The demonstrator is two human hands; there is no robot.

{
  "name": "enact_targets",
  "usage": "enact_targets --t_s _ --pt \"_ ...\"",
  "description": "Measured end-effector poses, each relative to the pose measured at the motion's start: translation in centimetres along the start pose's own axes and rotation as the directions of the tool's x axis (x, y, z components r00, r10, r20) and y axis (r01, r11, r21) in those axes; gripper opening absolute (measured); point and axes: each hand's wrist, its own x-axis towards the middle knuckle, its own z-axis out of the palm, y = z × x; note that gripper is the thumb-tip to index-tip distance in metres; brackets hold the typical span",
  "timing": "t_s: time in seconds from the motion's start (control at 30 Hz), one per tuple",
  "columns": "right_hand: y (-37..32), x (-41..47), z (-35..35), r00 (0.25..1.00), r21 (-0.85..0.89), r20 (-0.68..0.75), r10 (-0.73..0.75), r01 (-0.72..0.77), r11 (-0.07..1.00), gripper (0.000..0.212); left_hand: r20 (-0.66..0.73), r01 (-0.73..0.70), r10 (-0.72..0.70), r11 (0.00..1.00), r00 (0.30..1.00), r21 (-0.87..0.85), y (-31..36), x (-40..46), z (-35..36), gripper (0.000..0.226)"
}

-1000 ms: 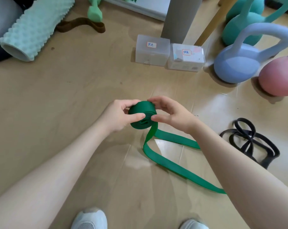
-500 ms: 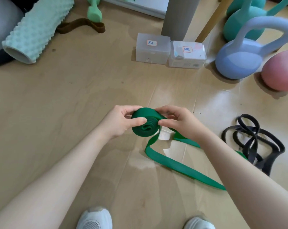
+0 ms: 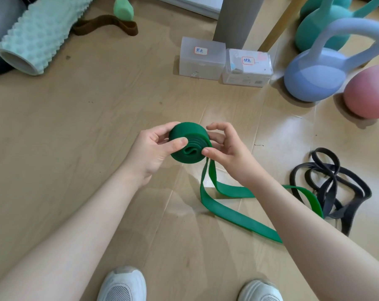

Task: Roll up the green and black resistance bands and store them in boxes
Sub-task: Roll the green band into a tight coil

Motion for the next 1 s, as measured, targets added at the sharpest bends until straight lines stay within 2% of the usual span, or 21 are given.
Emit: enact_targets --t_s 0.1,0.2,0.23,0.3,0.37,0.4,0.43,0.5,0.63,0.73,0.83,1.0 --pt "-0.4 0.2 0.6 1.0 0.053 -0.03 0.008 -0.007 0.999 0.031 -0.059 0.076 -0.087 0.984 0.994 -0.159 -0.7 -0.6 0.9 0.021" --pt "-0.8 0.4 0.4 0.998 -0.131 -0.045 0.035 -0.04 0.991 0.029 -0.058 0.184 -0.205 0.948 0.977 -0.259 -2.1 -1.3 1.3 0.017" --pt "-0.7 0.4 0.1 0.999 -0.209 -0.017 0.047 -0.05 0.977 0.029 -0.013 0.238 -0.247 0.945 0.969 -0.223 -2.3 -1.4 0.9 0.017" --pt "-0.7 0.3 -0.5 0.992 -0.343 0.084 0.098 -0.064 0.937 0.03 0.125 0.327 -0.329 0.944 0.936 0.033 -1.9 -1.2 -0.4 0.021" --pt "-0.7 0.2 -0.8 0.97 -0.495 0.186 0.16 -0.048 0.868 0.031 0.26 0.305 -0.408 0.883 0.875 0.357 -1.3 -0.8 -1.2 0.027" --pt "-0.8 0.3 -0.8 0.958 -0.572 0.225 0.181 -0.021 0.82 0.031 0.281 0.266 -0.425 0.845 0.861 0.465 -1.2 -0.7 -1.2 0.028" --pt "-0.9 0.3 -0.7 0.949 -0.631 0.251 0.192 0.01 0.775 0.032 0.273 0.229 -0.421 0.816 0.865 0.53 -1.1 -0.6 -0.9 0.029" --pt "-1.2 0.4 -0.5 0.95 -0.681 0.252 0.187 0.036 0.732 0.035 0.244 0.216 -0.389 0.823 0.888 0.525 -1.0 -0.6 -0.1 0.029" --pt "-1.1 0.1 -0.4 0.956 -0.649 0.237 0.173 0.024 0.761 0.045 0.246 0.207 -0.353 0.857 0.903 0.473 -1.3 -0.6 0.6 0.03" --pt "-0.5 -0.5 -0.8 0.969 -0.485 0.177 0.17 -0.064 0.872 0.06 0.246 0.154 -0.304 0.861 0.92 0.485 -1.9 -0.8 0.7 0.028" --pt "0.6 -1.1 -1.4 0.995 -0.288 0.051 0.091 -0.072 0.955 0.049 0.216 0.139 -0.236 0.912 0.947 0.386 -2.3 -1.2 0.6 0.023" --pt "1.7 -1.8 -1.7 0.993 -0.1 0.054 0.106 -0.101 0.99 0.03 0.143 0.117 -0.149 0.971 0.978 0.211 -2.6 -1.5 0.5 0.022"
